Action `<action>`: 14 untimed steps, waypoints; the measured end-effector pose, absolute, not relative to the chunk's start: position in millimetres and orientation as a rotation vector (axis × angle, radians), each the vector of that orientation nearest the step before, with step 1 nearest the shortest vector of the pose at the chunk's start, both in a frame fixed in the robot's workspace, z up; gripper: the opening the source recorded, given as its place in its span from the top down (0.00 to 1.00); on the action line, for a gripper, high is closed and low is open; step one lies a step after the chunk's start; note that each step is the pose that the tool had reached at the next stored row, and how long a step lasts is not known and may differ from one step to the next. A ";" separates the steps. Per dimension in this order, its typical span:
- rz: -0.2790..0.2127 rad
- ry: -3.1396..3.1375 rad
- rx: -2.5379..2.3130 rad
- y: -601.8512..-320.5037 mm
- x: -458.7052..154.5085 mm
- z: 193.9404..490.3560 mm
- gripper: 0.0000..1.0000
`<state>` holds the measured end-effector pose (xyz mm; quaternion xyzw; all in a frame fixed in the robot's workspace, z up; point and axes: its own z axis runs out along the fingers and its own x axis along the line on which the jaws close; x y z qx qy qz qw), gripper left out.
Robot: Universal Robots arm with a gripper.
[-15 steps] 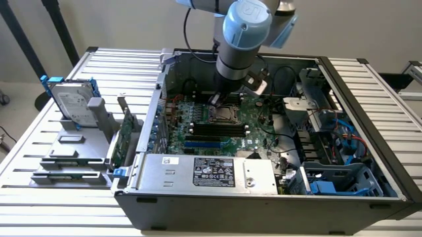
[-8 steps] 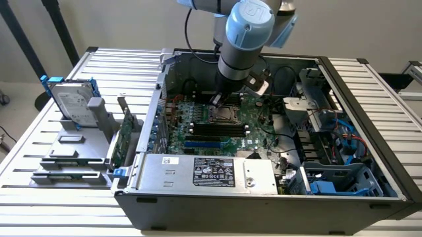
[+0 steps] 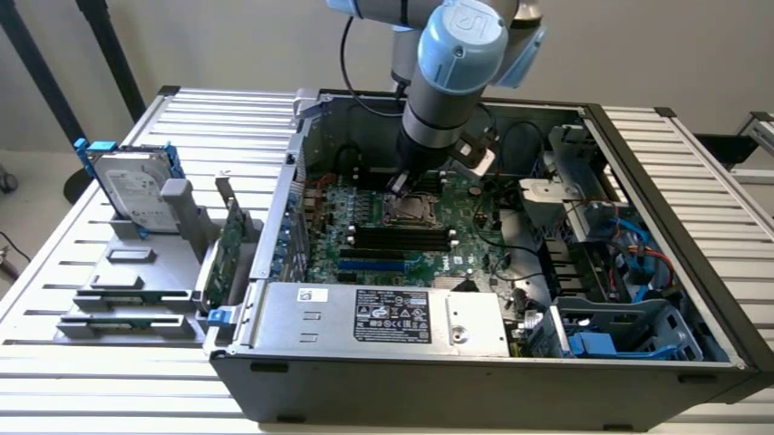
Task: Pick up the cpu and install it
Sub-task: 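Close the cpu cover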
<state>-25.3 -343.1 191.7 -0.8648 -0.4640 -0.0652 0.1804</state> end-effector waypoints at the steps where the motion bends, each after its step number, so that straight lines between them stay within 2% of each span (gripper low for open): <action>1: -0.183 -1.311 -2.443 -343.2 -25.0 191.7 0.89; 14: -0.182 -1.308 -2.440 -346.3 -19.5 190.6 0.89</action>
